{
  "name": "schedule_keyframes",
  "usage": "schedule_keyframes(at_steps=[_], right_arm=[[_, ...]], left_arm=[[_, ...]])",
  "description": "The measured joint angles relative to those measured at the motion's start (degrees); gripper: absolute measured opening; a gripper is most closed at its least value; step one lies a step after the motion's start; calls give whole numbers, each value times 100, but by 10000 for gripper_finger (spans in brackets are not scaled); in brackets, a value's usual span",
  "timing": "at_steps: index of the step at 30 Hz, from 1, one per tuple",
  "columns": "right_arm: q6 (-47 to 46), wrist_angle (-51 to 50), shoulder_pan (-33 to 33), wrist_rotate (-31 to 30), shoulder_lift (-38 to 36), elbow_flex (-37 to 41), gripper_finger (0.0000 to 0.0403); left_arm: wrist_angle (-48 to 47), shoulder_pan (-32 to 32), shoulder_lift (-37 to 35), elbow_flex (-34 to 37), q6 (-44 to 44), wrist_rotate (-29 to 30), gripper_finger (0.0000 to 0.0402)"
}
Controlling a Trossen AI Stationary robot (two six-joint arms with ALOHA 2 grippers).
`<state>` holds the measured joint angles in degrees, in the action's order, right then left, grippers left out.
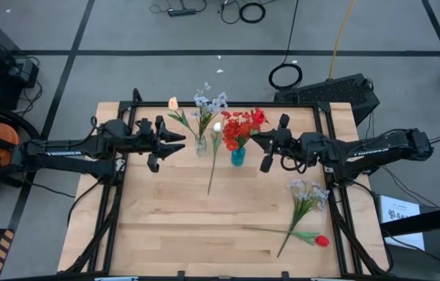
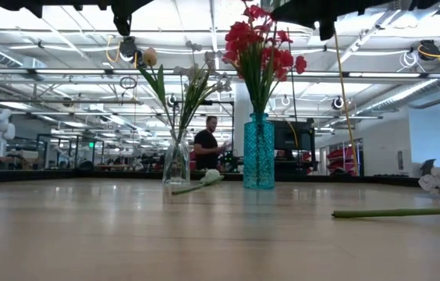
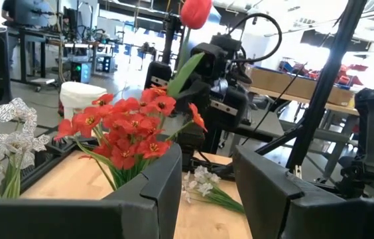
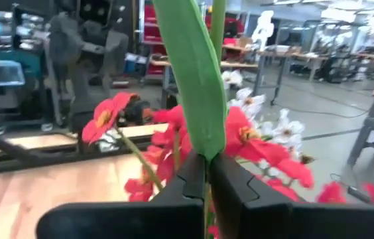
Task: Sort flowers into vase by color
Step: Put the top left red tulip into the blue vase
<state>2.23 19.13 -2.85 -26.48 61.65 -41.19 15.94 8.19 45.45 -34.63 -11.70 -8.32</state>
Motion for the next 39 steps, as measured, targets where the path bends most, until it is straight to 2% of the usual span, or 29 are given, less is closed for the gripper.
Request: schedule_keyframes(at_steps=[11,26,33,39], right_arm=[[-81,-116,26,163,518,0,0],[-672,-283,26,262,1316,-2,0],[-782,-312,26,264,1328,-2,3],[-787,-332,21,283,1264,-7,32]], left_arm=[[0,0,0,0,-2,0,141],[-4,-11,2,0,-2,2,141],[-26,-13,2,0,-2,3,141],[-26,-13,2,0,-2,4,141]])
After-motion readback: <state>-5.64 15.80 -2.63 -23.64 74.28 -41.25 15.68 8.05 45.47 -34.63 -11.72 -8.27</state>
